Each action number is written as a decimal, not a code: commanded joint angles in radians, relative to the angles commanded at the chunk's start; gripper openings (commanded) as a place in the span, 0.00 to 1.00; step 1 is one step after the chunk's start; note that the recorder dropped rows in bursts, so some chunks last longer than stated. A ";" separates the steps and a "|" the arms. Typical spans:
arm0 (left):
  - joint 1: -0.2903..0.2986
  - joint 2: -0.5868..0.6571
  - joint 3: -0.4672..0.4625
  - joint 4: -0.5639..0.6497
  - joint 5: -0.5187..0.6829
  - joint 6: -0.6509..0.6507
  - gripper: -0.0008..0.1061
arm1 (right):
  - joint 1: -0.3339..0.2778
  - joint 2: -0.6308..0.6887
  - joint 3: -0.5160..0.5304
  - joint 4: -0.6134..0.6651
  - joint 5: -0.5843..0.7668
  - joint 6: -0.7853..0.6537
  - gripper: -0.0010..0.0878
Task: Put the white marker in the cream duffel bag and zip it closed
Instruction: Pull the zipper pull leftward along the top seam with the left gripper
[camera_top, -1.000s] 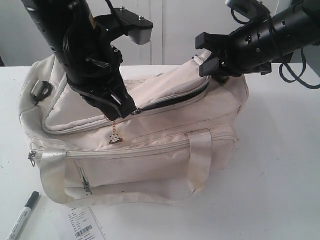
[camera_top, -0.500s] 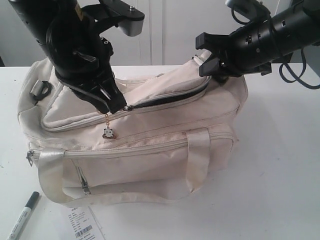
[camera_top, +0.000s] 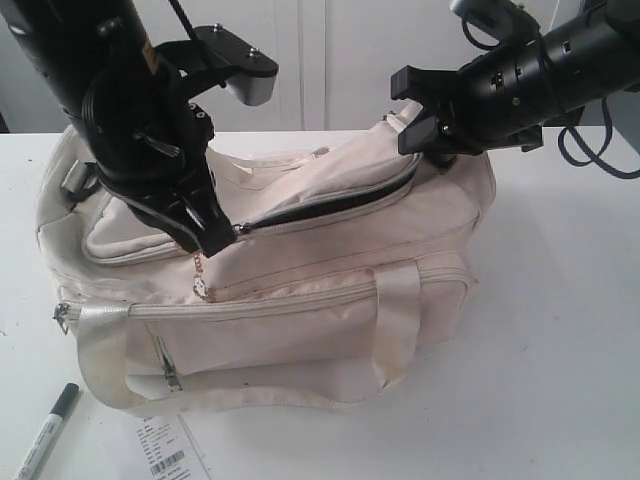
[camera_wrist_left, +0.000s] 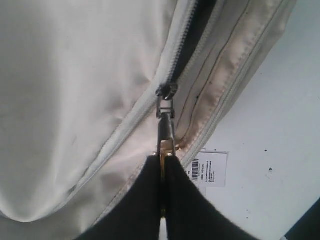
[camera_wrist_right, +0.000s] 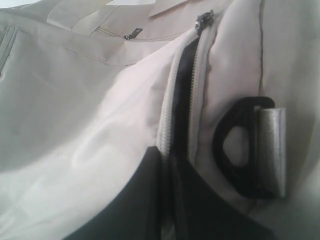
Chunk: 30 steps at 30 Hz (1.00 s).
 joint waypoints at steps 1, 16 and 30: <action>0.000 -0.005 0.000 0.006 0.000 -0.005 0.01 | 0.000 0.000 0.000 0.000 0.000 0.000 0.01; 0.000 -0.031 0.000 0.018 0.000 -0.005 0.01 | 0.000 0.000 0.000 0.000 0.004 -0.017 0.01; 0.000 -0.032 0.000 0.020 0.000 -0.007 0.01 | 0.000 0.000 -0.003 0.038 -0.004 -0.006 0.23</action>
